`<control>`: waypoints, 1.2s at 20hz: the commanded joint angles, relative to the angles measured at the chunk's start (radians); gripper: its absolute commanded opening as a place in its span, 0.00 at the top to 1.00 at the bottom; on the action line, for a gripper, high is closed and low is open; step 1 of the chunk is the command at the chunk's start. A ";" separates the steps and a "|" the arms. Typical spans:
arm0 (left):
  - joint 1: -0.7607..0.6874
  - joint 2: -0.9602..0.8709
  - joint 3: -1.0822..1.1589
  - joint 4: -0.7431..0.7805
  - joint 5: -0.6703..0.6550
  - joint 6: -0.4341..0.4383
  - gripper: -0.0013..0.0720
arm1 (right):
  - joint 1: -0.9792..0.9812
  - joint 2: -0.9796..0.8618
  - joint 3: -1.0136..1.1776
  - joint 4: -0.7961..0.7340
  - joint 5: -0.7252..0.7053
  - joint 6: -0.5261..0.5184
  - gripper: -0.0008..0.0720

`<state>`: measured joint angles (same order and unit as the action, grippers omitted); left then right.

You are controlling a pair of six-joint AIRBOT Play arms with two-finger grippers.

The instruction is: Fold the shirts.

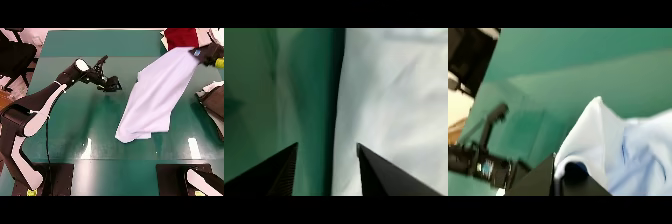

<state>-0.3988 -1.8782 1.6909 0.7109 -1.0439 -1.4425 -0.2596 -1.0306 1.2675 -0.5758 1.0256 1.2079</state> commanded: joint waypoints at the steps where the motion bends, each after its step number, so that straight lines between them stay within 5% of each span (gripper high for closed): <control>1: 0.006 -0.002 -0.017 -0.005 -0.173 0.021 0.39 | 0.024 0.004 0.102 -0.003 -0.110 -0.002 0.96; 7: -0.040 -0.001 -0.167 -0.073 -0.410 0.046 0.39 | 0.124 -0.076 0.172 -0.007 -0.113 0.000 0.96; 12: -0.164 0.074 -0.501 -0.283 -0.322 0.137 0.39 | 0.150 -0.122 0.172 -0.133 -0.156 0.099 0.96; 16: -0.273 0.188 -0.588 -0.320 -0.058 0.125 0.39 | 0.150 -0.121 0.172 -0.133 -0.161 0.099 0.96; 20: -0.388 0.251 -0.586 -0.269 0.299 0.014 0.39 | 0.150 -0.119 0.172 -0.132 -0.158 0.100 0.96; 24: -0.567 0.252 -0.584 -0.270 0.514 -0.098 0.41 | 0.150 -0.111 0.172 -0.132 -0.159 0.100 0.96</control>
<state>-0.8528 -1.6390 1.1118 0.4355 -0.7563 -1.4467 -0.1097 -1.1465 1.4387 -0.7071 0.8684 1.3064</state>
